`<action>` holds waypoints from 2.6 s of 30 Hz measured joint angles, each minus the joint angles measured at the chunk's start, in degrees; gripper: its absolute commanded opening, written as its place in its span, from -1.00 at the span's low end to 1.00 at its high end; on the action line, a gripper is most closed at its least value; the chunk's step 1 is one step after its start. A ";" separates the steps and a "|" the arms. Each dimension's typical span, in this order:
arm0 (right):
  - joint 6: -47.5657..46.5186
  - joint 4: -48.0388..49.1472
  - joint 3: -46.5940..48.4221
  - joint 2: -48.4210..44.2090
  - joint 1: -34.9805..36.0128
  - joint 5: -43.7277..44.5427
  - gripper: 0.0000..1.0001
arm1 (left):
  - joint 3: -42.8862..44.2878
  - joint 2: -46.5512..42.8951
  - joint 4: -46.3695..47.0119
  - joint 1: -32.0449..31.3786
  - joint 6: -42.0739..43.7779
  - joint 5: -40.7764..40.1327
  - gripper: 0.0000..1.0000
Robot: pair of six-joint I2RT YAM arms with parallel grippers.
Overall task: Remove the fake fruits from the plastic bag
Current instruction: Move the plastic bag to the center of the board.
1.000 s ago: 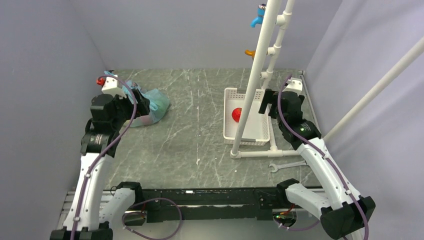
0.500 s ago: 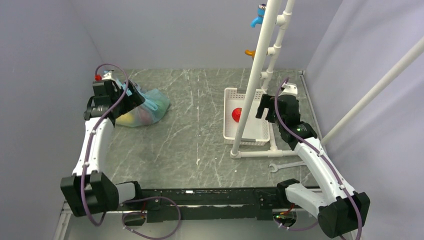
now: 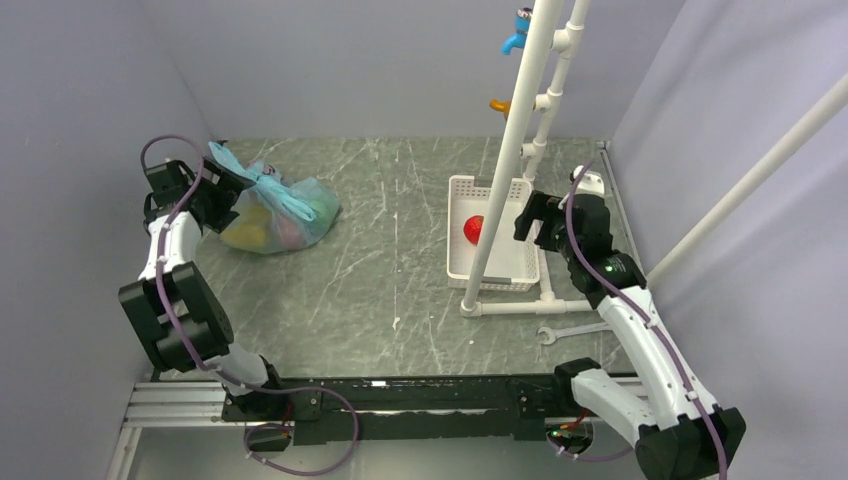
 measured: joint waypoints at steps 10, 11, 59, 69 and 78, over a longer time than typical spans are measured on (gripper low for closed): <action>6.95 -16.24 2.62 -8.26 0.00 -5.88 0.99 | 13.75 6.97 -3.74 -0.72 12.48 -0.11 0.99; 7.54 -17.81 2.58 -9.20 0.00 -7.13 0.99 | 15.87 7.50 -5.09 -1.57 14.49 -1.18 0.99; 7.13 3.06 6.01 17.62 1.22 -25.22 0.99 | 18.53 18.49 -11.39 -20.85 16.94 11.67 -1.00; 5.97 13.27 14.88 32.20 6.08 -35.41 0.84 | 13.92 16.00 -6.23 -23.71 14.10 20.17 -1.00; 7.10 25.42 15.63 37.70 10.64 -42.88 0.82 | 10.82 16.06 -0.74 -29.07 10.29 25.99 -1.00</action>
